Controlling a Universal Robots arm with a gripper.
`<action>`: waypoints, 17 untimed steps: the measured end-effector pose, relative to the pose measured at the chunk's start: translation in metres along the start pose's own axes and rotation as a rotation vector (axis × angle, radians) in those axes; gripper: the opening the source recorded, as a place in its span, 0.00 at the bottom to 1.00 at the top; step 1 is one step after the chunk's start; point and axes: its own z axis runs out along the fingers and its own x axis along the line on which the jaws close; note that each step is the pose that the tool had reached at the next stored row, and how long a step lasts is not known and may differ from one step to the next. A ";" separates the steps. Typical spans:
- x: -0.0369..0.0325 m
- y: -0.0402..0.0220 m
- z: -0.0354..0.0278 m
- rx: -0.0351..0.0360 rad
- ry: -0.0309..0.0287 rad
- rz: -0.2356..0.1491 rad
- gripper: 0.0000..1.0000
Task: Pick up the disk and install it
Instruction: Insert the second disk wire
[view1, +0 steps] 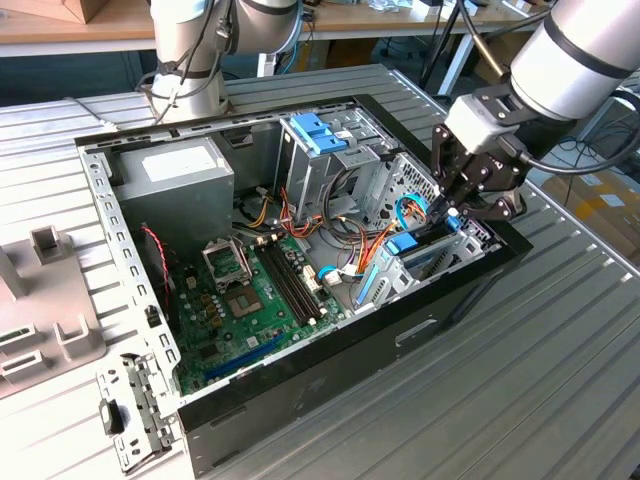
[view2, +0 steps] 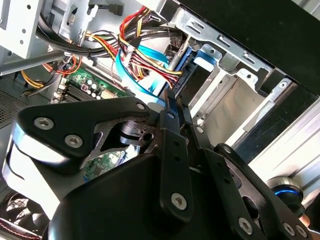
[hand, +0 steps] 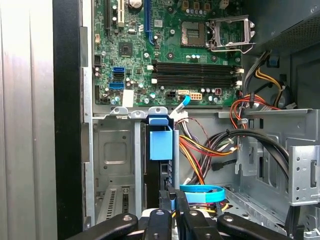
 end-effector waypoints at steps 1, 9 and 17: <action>0.0001 -0.0001 0.0005 0.0000 0.0000 0.000 0.16; 0.0006 -0.0005 0.0041 -0.0001 0.0001 0.000 0.16; 0.0012 -0.0005 0.0080 0.0000 0.0001 0.000 0.16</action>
